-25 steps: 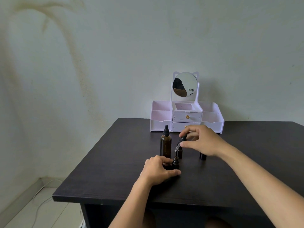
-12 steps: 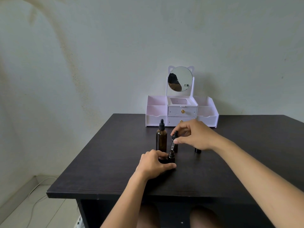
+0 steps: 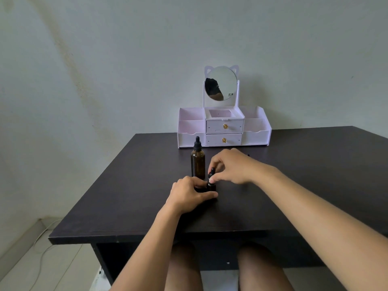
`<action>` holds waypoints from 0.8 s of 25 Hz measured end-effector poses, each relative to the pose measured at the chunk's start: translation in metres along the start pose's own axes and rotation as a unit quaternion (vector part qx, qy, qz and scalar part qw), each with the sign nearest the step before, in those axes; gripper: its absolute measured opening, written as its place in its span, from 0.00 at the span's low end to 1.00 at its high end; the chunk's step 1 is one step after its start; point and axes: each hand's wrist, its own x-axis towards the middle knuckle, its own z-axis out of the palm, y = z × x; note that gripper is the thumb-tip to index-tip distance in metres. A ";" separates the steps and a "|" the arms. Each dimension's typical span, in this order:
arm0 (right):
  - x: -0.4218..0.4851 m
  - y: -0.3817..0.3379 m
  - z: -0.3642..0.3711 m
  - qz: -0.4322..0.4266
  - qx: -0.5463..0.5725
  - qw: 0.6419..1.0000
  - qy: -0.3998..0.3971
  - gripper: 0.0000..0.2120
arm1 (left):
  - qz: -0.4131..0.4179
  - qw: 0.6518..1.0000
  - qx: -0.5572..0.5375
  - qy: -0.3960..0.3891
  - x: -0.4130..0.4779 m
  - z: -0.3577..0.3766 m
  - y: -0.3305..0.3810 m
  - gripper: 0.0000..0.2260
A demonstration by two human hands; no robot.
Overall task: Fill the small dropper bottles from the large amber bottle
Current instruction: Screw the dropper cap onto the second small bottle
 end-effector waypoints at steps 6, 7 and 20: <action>0.013 -0.016 -0.003 0.000 -0.188 0.982 -0.033 0.16 | 0.007 1.000 0.012 -0.020 -0.002 -0.003 0.004 0.26; 0.014 -0.018 -0.004 -0.007 -0.195 0.980 -0.039 0.15 | 0.005 1.000 0.019 -0.020 -0.002 -0.004 0.005 0.26; 0.025 -0.023 -0.014 -0.027 -0.204 0.973 -0.105 0.14 | 0.006 0.999 0.043 -0.028 -0.004 -0.004 0.008 0.26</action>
